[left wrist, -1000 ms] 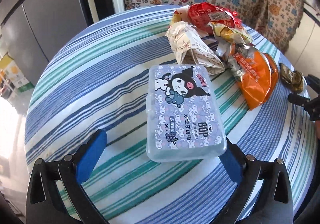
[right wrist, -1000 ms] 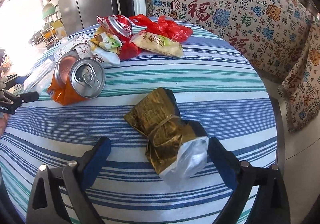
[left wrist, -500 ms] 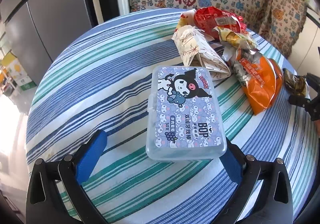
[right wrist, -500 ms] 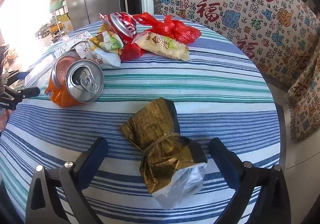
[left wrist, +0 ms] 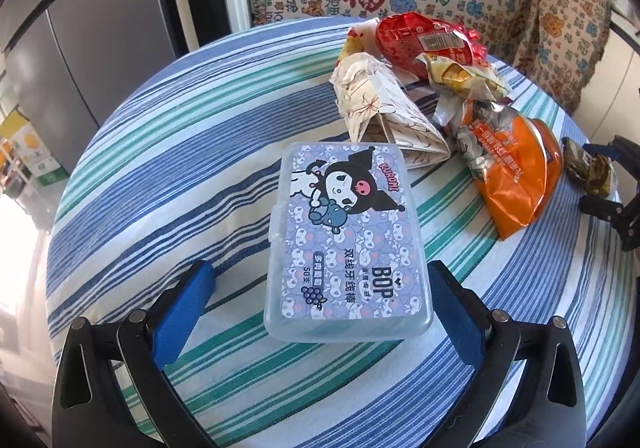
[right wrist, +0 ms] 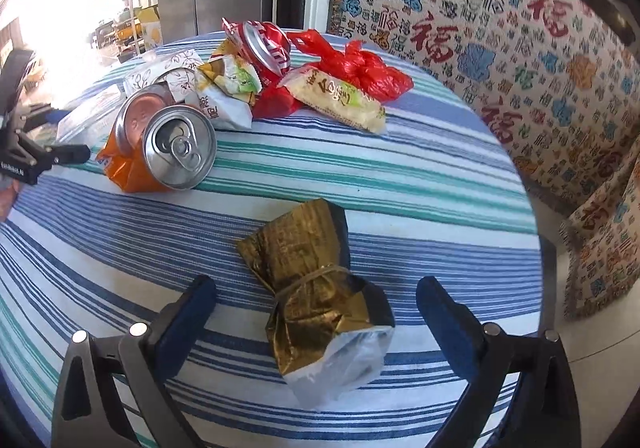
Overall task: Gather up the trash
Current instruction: 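Grasp the clear cartoon plastic box with the left gripper while the right gripper grasps the gold foil wrapper, then carry both items over the blue wastebasket and open both grippers to drop them, then move both tools back over the table toward the remaining trash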
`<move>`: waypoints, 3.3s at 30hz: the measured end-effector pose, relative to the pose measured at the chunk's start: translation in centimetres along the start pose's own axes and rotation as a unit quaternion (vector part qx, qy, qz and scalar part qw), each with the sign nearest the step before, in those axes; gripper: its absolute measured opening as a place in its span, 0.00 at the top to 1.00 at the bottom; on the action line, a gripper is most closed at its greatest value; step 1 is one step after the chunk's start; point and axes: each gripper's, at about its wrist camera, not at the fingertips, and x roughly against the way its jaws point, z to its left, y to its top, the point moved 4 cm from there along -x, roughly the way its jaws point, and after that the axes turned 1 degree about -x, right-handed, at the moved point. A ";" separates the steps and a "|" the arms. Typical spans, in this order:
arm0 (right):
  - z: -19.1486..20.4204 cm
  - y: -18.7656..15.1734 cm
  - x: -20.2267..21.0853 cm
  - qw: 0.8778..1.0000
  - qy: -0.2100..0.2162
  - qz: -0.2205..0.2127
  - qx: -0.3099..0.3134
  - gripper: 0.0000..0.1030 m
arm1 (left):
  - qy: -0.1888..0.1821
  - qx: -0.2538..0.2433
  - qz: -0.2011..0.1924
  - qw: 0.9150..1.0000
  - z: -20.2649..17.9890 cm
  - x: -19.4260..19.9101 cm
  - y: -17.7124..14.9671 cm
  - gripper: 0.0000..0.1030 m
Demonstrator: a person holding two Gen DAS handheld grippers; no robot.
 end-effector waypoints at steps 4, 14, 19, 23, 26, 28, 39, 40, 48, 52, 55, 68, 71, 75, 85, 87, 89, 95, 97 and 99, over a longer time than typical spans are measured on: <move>-1.0 -0.1 0.5 1.000 0.014 0.012 -0.023 0.64 | -0.003 0.000 -0.023 1.000 -0.1 0.9 0.0 0.40; -4.5 -1.6 3.9 0.995 0.013 -0.013 -0.096 0.65 | 0.002 0.080 -0.055 0.995 1.5 4.2 -0.6 0.40; -7.7 -3.2 5.6 0.989 -0.002 -0.028 -0.147 0.65 | -0.023 0.087 -0.087 0.992 -0.2 7.1 0.2 0.40; -10.8 -4.8 7.8 0.981 -0.023 -0.049 -0.189 0.65 | -0.063 0.064 -0.108 0.990 -4.8 9.2 1.7 0.40; -13.2 -6.3 9.5 0.975 -0.049 -0.060 -0.210 0.65 | -0.107 0.041 -0.119 0.986 -9.5 10.6 3.1 0.40; -15.1 -7.7 10.6 0.970 -0.073 -0.063 -0.224 0.65 | -0.138 0.021 -0.120 0.983 -13.4 11.2 4.3 0.40; -24.2 -15.2 14.6 0.949 -0.171 -0.050 -0.260 0.65 | -0.264 -0.075 -0.065 0.959 -36.6 6.8 8.0 0.40; -24.8 -15.8 14.6 0.947 -0.171 -0.051 -0.266 0.65 | -0.267 -0.084 -0.058 0.958 -38.5 6.0 8.0 0.40; -28.1 -18.5 13.2 0.942 -0.159 -0.037 -0.292 0.64 | -0.275 -0.114 -0.012 0.954 -46.9 -0.4 8.6 0.40; -28.7 -19.0 12.5 0.942 -0.163 -0.023 -0.292 0.64 | -0.275 -0.122 0.002 0.954 -49.0 -2.4 9.2 0.40; -29.0 -19.3 12.1 0.941 -0.164 -0.017 -0.296 0.64 | -0.278 -0.120 0.011 0.953 -49.9 -3.6 9.6 0.39; -29.3 -19.6 11.5 0.943 -0.172 -0.014 -0.284 0.39 | -0.290 -0.121 0.018 0.949 -52.6 -5.8 11.2 0.15; -29.3 -19.3 12.1 0.942 -0.179 -0.023 -0.282 0.39 | -0.285 -0.119 0.012 0.951 -52.0 -5.2 11.3 0.15; -29.1 -18.4 13.1 0.942 -0.183 -0.044 -0.279 0.39 | -0.280 -0.117 -0.007 0.953 -50.3 -2.7 11.1 0.15; -24.3 -12.9 14.6 0.952 -0.181 -0.102 -0.226 0.36 | -0.230 -0.077 -0.048 0.969 -40.0 5.4 6.9 0.10; -22.3 -11.4 14.4 0.955 -0.170 -0.113 -0.213 0.34 | -0.211 -0.062 -0.049 0.974 -37.1 6.4 5.0 0.09; -20.0 -10.0 14.0 0.960 -0.154 -0.121 -0.199 0.34 | -0.176 -0.056 -0.050 0.982 -34.0 6.9 3.0 0.09; -11.9 -5.8 11.1 0.978 -0.098 -0.126 -0.136 0.34 | -0.104 -0.026 -0.046 0.993 -24.5 8.1 -1.0 0.09; -8.6 -4.6 9.6 0.983 -0.078 -0.121 -0.112 0.34 | -0.081 -0.008 -0.048 0.996 -20.9 8.3 -1.9 0.09; -5.7 -3.6 8.2 0.988 -0.056 -0.113 -0.093 0.34 | -0.057 0.012 -0.046 0.997 -17.7 8.2 -2.6 0.09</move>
